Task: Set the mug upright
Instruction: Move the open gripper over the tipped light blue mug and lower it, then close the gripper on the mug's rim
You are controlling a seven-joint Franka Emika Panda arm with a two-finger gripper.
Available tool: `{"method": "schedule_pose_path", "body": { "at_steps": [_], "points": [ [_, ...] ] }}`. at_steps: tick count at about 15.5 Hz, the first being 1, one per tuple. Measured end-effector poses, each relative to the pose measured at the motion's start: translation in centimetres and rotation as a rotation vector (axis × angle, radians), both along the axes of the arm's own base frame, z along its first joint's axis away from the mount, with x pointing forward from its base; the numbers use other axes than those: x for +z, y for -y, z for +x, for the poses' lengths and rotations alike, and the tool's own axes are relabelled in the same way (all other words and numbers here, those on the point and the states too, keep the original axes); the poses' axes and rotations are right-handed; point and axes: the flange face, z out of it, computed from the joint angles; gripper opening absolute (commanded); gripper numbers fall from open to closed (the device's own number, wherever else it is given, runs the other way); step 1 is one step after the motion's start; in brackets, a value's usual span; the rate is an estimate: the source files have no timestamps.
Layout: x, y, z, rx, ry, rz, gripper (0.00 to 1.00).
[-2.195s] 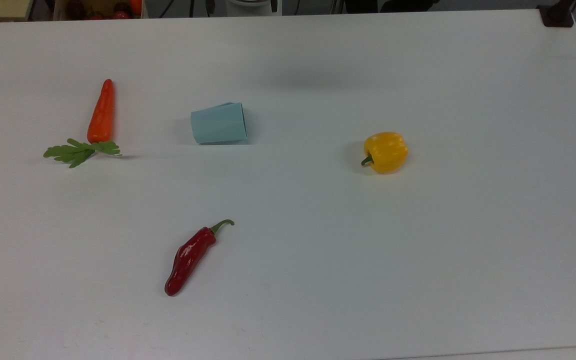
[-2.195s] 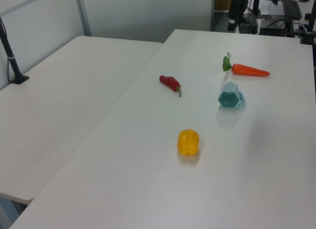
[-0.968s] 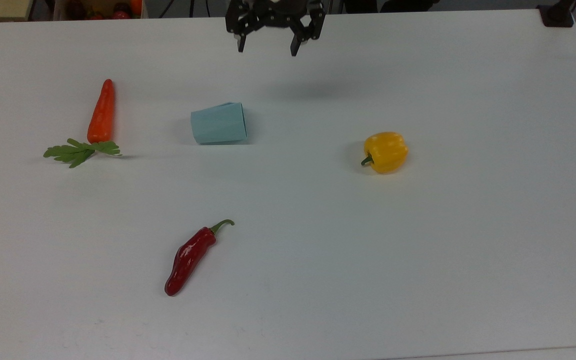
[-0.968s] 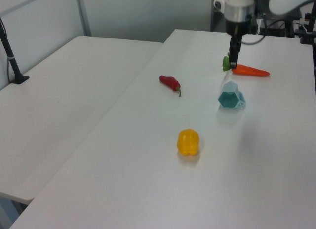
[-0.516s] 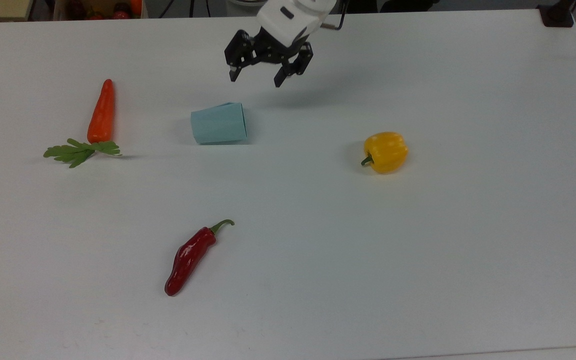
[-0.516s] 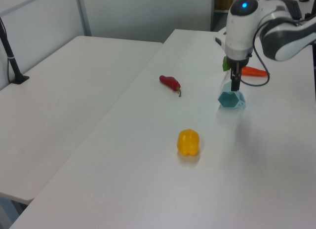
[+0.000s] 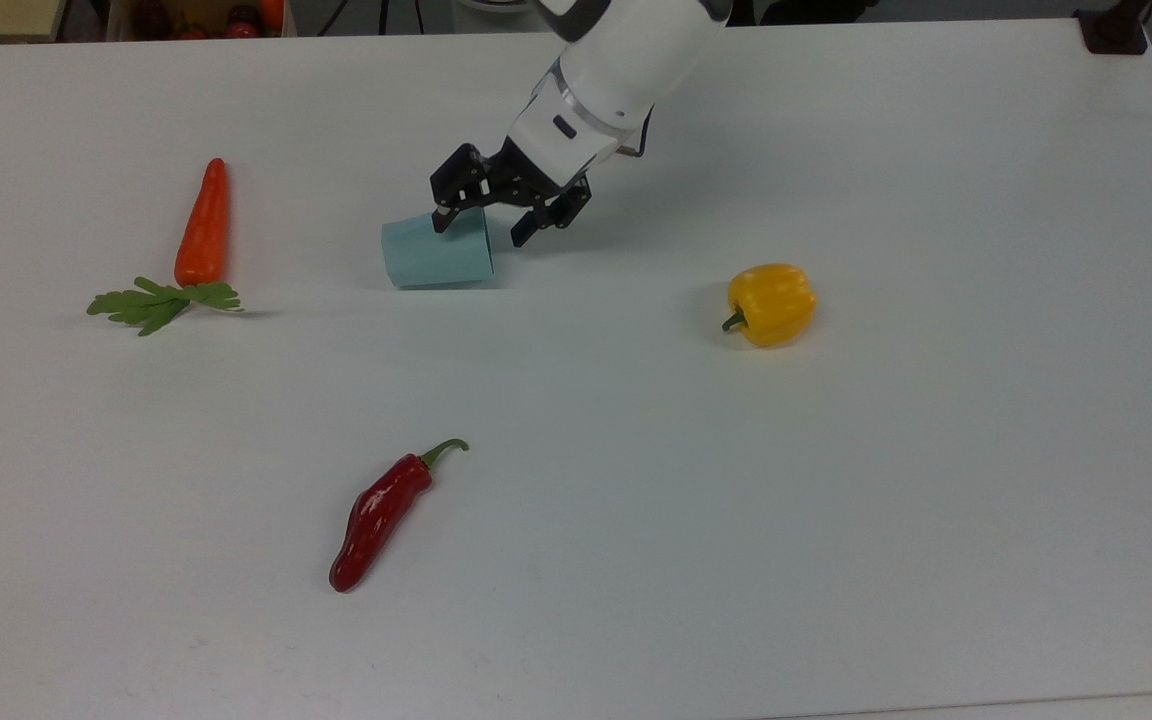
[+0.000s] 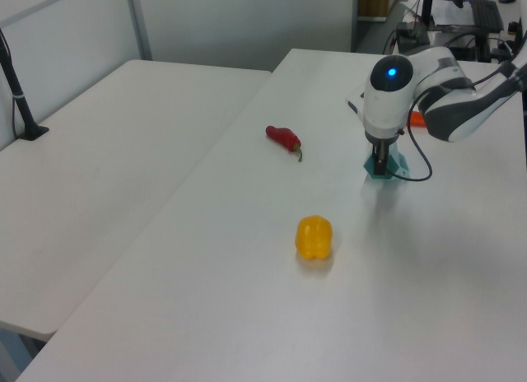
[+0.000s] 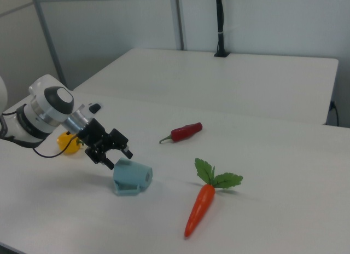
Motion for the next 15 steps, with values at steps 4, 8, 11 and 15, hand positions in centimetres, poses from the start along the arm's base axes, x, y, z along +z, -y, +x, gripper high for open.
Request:
{"method": "schedule_pose_path", "body": {
  "at_steps": [4, 8, 11, 15],
  "points": [
    [-1.8, 1.2, 0.4, 0.008, -0.015, -0.041, 1.00],
    [-1.8, 3.4, 1.0, 0.000, -0.006, -0.071, 0.56],
    [-1.7, 3.7, 1.1, 0.008, -0.002, -0.085, 0.00],
    [-0.6, 3.7, 1.4, 0.012, 0.020, -0.092, 0.00]
  ]
}}
